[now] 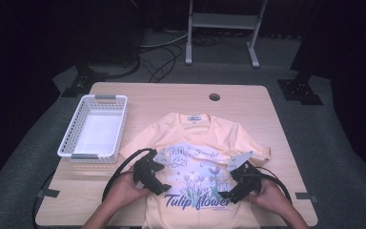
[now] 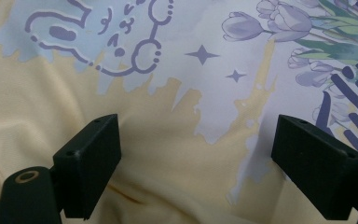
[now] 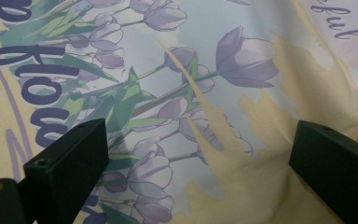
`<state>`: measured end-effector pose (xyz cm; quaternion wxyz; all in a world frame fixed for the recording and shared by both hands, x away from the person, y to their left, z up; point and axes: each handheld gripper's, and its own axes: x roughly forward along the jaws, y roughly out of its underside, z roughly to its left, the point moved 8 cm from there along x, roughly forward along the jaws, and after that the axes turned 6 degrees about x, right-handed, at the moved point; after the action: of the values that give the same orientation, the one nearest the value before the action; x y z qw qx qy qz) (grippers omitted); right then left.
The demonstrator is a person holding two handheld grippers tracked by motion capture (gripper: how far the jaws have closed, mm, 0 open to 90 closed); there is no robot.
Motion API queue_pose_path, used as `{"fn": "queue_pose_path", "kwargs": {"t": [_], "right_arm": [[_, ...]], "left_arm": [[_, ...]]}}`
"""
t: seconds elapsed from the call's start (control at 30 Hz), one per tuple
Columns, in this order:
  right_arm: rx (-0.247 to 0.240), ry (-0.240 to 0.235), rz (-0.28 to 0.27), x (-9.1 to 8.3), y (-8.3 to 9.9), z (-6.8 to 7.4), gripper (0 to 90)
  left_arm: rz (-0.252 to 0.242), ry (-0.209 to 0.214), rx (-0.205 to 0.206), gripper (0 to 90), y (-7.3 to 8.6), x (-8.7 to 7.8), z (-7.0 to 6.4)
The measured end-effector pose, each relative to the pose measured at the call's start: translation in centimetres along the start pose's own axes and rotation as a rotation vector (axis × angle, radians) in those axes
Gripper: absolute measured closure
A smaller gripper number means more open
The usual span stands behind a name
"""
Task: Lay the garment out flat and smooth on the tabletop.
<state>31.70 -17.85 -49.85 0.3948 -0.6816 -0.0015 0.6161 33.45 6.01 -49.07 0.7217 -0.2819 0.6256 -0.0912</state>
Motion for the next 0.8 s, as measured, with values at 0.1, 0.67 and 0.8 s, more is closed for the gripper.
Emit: {"fn": "queue_pose_path", "kwargs": {"t": [0.1, 0.67, 0.8], "right_arm": [[0.006, 0.004, -0.003, 0.2, -0.4, -0.6, 3.9], [0.036, 0.022, -0.020, 0.9, -2.1, -4.1, 4.0], [0.043, 0.023, -0.024, 1.1, -2.3, -4.7, 4.0]], "left_arm": [[0.006, -0.001, -0.004, 15.1, -0.2, 0.1, 0.7], [0.023, -0.021, -0.038, 15.1, -1.5, 1.1, 4.8], [0.021, -0.025, -0.040, 15.1, -1.7, 1.3, 5.4]]}}
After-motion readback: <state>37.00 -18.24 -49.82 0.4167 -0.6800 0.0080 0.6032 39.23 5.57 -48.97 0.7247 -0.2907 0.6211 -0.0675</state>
